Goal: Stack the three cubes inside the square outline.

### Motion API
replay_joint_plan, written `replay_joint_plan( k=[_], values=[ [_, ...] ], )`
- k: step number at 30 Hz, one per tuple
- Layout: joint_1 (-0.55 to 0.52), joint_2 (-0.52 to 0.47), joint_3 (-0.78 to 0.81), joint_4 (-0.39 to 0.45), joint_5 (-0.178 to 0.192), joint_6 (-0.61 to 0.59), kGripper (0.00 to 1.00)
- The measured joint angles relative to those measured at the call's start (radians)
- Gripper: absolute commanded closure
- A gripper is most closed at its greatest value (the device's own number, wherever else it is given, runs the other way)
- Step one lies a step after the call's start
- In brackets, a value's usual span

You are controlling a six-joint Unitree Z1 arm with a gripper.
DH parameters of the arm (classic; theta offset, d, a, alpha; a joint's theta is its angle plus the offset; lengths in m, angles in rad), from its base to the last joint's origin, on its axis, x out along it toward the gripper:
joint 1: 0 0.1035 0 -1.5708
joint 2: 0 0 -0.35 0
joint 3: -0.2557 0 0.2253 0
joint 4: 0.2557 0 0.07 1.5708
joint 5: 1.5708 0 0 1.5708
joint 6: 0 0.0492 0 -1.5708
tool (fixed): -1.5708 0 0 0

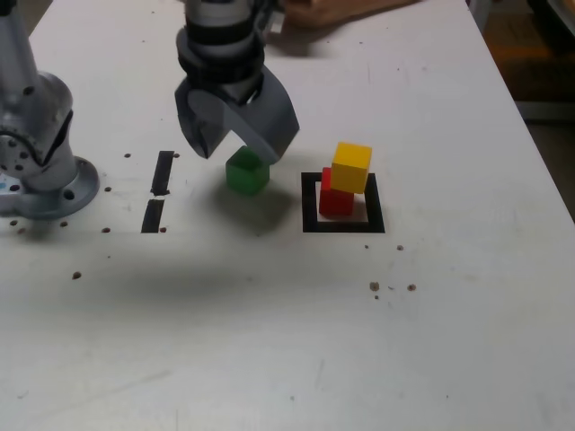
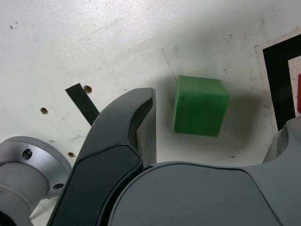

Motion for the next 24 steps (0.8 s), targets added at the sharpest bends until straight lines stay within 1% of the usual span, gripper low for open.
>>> replay_joint_plan(
  k=[6,8,10,13,16,19,21,24],
  values=[
    [0.02,0.049,0.012,-0.048,-0.017,0.019,0.13],
    [0.027,0.059,0.018,-0.062,-0.018,0.024,0.16],
    [0.031,0.062,0.025,-0.075,-0.017,0.025,0.21],
    [0.033,0.063,0.04,-0.102,-0.011,0.026,0.34],
    [0.033,0.063,0.06,-0.141,-0.008,0.026,0.53],
    [0.033,0.063,0.067,-0.161,-0.007,0.026,0.72],
    [0.033,0.062,0.082,-0.187,-0.003,0.026,0.78],
    [0.033,0.062,0.101,-0.213,0.003,0.026,0.82]
  ],
)
